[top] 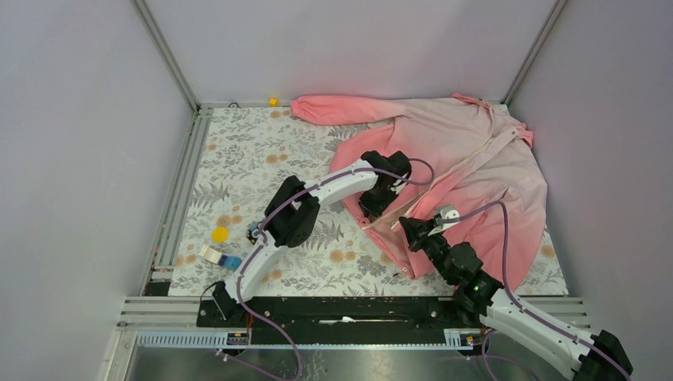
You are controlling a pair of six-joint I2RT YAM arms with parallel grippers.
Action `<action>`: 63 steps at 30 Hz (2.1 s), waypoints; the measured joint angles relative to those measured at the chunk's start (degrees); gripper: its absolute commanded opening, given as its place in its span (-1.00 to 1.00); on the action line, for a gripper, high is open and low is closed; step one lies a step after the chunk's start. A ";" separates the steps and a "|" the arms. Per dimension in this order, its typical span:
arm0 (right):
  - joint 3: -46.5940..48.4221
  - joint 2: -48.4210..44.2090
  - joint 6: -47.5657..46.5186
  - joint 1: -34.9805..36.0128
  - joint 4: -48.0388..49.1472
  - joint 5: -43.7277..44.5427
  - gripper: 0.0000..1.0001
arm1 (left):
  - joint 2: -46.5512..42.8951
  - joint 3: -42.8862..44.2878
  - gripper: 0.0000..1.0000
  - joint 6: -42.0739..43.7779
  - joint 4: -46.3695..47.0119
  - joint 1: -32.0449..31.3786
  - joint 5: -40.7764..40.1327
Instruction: Zip up the jacket
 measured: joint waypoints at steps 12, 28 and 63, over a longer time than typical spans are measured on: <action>0.00 0.15 0.07 0.00 0.33 0.00 -1.00 | 0.00 0.74 -1.00 -0.39 0.07 -0.31 -0.42; 2.86 6.23 5.84 0.00 -4.98 1.84 -1.00 | -21.38 -18.43 -1.00 -6.01 21.99 3.96 7.39; 4.26 29.38 3.23 -5.77 14.47 -7.82 -1.00 | -44.61 -75.82 -1.00 -22.45 106.20 -0.55 -3.08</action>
